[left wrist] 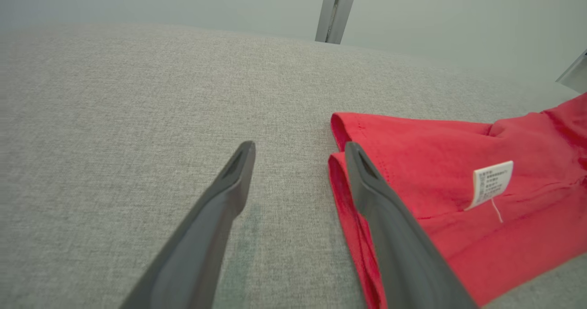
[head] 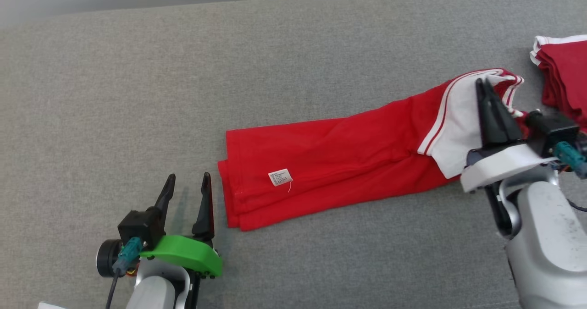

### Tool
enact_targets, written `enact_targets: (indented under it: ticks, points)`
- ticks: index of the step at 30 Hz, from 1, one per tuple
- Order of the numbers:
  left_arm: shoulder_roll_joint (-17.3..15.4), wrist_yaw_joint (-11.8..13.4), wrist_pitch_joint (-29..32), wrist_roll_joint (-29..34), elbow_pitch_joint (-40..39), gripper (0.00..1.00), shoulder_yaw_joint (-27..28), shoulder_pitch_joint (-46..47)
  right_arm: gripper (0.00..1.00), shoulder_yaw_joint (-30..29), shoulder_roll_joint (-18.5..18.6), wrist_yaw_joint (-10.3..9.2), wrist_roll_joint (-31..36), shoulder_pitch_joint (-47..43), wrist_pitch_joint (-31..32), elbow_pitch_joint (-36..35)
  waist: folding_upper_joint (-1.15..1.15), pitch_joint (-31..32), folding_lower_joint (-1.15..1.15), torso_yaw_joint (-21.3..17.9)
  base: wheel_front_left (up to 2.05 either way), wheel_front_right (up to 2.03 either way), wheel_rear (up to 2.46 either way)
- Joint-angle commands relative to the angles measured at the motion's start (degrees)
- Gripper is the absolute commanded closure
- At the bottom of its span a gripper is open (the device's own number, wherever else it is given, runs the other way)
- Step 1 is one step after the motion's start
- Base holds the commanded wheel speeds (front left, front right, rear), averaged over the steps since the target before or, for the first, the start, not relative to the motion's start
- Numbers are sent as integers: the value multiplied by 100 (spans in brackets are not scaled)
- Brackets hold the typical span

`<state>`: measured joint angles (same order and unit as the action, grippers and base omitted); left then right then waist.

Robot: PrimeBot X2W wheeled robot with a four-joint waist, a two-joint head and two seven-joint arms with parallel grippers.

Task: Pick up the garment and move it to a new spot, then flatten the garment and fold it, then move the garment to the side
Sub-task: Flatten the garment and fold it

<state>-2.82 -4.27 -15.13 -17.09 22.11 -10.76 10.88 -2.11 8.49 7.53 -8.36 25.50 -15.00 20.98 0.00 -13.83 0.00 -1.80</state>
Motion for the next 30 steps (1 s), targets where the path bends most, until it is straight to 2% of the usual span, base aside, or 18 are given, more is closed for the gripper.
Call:
enact_targets:
  ticks: [1,7,14,19,20,21,22,25,30]
  points:
    - [-24,16,2,-19,13,0,11,2,100,237,-13,-10,-59,-86,-20,-101,0,33,0,76,0,0,0]
    - [-23,43,2,-72,92,0,-21,-95,100,1248,-187,-10,-217,87,-21,-232,0,70,0,327,0,0,0]
    - [-23,72,2,-214,124,0,-190,-91,100,2721,-443,-10,-418,422,-22,183,0,101,0,794,0,0,0]
    - [-23,82,2,-311,140,0,-295,-108,100,3420,-527,-10,-395,635,-22,671,0,101,0,1128,0,0,0]
    - [-22,74,2,-296,157,0,-316,-117,87,3560,-541,-10,-440,685,-22,750,0,108,0,1195,0,0,0]
    - [-23,78,3,-302,173,0,-313,-127,32,3707,-553,-10,-602,710,-22,702,0,111,0,1244,0,0,0]
    - [-23,90,2,-313,174,0,-301,-134,0,3908,-557,-10,-778,714,-22,632,0,119,0,1289,0,0,0]
    - [-21,90,2,-299,170,0,-255,-186,0,4262,-541,-8,-1140,725,-22,423,0,141,0,1326,0,0,0]
    - [-21,131,2,-257,136,0,-89,-224,0,4132,-530,-11,-1190,683,-22,166,0,213,0,1198,0,0,0]
